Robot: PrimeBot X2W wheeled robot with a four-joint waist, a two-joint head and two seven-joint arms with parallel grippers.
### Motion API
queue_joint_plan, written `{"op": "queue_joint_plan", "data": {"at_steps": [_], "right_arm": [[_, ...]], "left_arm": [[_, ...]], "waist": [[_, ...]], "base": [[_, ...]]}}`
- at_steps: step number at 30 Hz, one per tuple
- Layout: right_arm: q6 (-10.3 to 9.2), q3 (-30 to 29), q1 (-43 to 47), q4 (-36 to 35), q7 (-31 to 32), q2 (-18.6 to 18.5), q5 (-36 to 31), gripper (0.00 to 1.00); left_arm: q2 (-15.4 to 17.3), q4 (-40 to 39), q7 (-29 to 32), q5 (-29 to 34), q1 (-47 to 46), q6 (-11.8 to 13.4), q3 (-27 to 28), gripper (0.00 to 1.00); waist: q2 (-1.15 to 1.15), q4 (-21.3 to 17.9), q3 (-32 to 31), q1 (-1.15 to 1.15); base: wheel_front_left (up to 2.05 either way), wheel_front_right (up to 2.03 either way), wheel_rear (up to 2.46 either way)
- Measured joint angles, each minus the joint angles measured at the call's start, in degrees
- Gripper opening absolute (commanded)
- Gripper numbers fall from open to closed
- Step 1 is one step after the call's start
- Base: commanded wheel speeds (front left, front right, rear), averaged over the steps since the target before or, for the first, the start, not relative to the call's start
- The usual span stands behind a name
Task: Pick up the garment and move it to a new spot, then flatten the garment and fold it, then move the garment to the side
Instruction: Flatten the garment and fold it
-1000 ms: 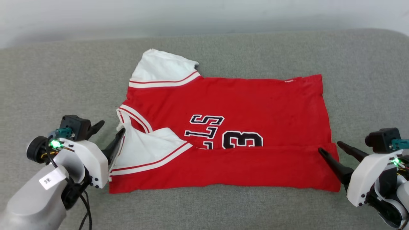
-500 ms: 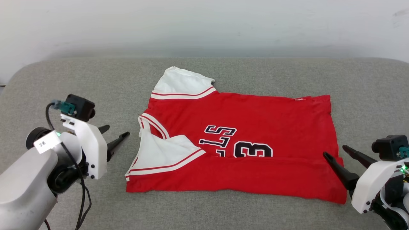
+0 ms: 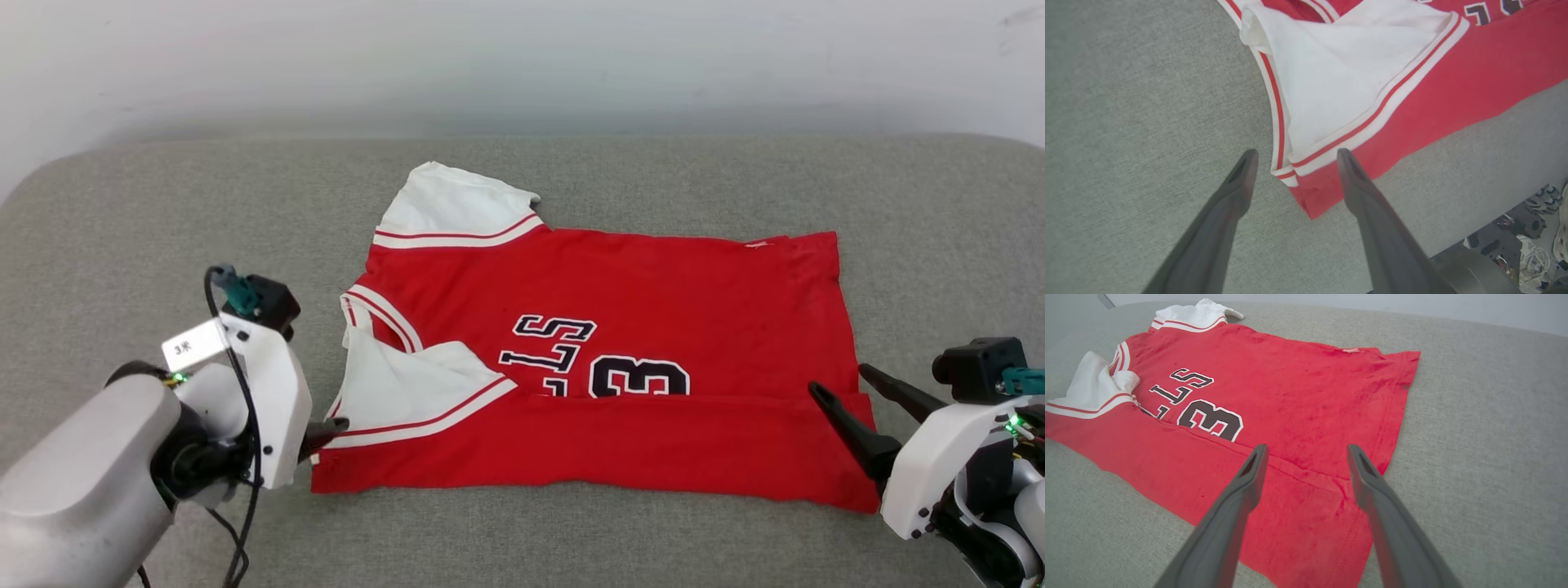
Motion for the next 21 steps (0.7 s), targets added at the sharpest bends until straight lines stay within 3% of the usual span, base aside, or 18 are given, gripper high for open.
{"op": "queue_joint_plan", "data": {"at_steps": [16, 18, 19, 21], "right_arm": [[0.00, 1.2, -1.5, 0.2, 0.0, 1.2, -0.1, 1.00], [0.00, 1.1, -1.5, 0.3, 0.0, 1.0, 0.0, 1.00], [0.00, 0.9, -1.6, 0.4, 0.0, 0.8, 0.0, 1.00], [0.00, 0.3, -1.7, 0.6, 0.0, 0.4, 0.0, 1.00]], "left_arm": [[-2.5, 9.7, -1.0, 0.5, 2.9, -0.9, -3.6, 1.00], [-2.6, 10.0, -1.4, 0.4, 2.9, -1.0, -4.1, 0.17], [-2.6, 9.9, -1.9, 0.6, 2.9, -1.0, -4.5, 0.00], [-2.4, 9.5, -3.0, 1.9, 2.9, -1.1, -5.6, 0.00]], "waist": [[0.00, -3.4, 3.8, -0.01], [0.00, -3.4, 3.6, 0.00], [0.00, -3.4, 3.4, -0.01], [0.00, -3.3, 2.9, 0.00]], "base": [[0.00, 0.00, 0.00], [0.00, 0.00, 0.00], [0.00, 0.00, 0.00], [0.00, 0.00, 0.00]]}}
